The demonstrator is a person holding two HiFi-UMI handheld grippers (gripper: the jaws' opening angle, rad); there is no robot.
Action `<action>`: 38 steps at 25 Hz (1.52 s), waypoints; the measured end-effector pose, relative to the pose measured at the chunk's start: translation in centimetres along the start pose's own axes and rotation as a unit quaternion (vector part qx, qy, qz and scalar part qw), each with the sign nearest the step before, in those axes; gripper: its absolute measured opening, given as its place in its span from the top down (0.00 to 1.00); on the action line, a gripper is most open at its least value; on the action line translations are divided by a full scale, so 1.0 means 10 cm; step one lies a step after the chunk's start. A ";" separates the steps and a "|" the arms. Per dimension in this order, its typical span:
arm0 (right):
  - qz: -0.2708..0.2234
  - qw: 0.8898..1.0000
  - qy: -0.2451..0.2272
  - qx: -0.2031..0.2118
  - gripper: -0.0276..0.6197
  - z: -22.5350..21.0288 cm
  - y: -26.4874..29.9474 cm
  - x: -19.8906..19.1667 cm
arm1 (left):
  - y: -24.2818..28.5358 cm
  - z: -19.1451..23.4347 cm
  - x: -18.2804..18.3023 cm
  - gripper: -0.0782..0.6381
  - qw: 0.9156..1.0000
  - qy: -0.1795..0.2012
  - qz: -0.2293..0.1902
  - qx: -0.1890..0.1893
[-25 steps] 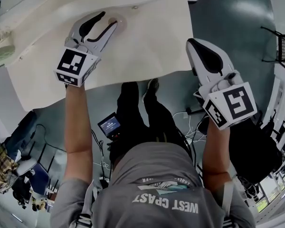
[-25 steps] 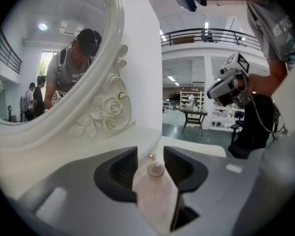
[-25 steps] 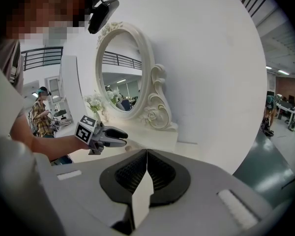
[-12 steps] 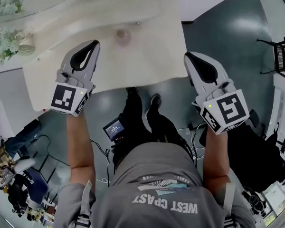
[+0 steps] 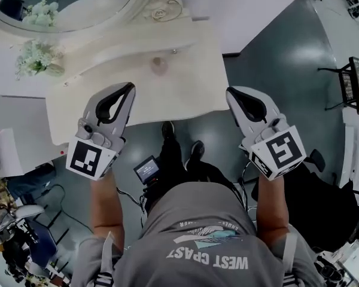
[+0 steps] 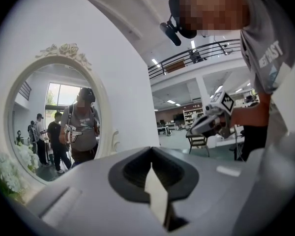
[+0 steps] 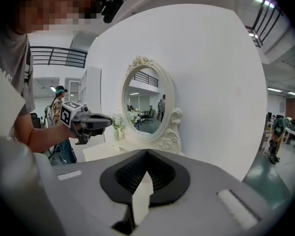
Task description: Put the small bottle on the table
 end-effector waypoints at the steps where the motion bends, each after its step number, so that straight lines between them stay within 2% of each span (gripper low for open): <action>1: -0.004 1.000 -0.004 0.002 0.95 0.04 -0.05 0.04 | -0.06 -0.05 0.06 0.89 1.000 0.001 0.001 -0.001; 11: -0.041 0.998 -0.045 0.016 0.95 0.34 -0.53 0.44 | -0.48 -0.50 0.66 0.89 0.999 0.017 -0.029 -0.006; 18: -0.055 0.996 -0.068 0.023 0.95 0.52 -0.85 0.57 | -0.71 -0.78 0.94 0.89 0.998 0.033 -0.048 -0.006; 30: -0.070 0.993 -0.092 0.026 0.95 0.71 -1.23 0.64 | -0.95 -1.12 1.18 0.89 0.996 0.050 -0.070 -0.007; 38: -0.078 0.990 -0.116 0.019 0.96 0.78 -1.45 0.60 | -1.04 -1.33 1.19 0.89 0.996 0.055 -0.065 -0.010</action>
Point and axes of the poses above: the fingertips, and each gripper's own axes: y forward along the fingers, z to its left, x out of its top, the point moved 3 cm from there along -y, backward along the fingers, and after that the axes turned 9 degrees about x, right-handed, at the moved point
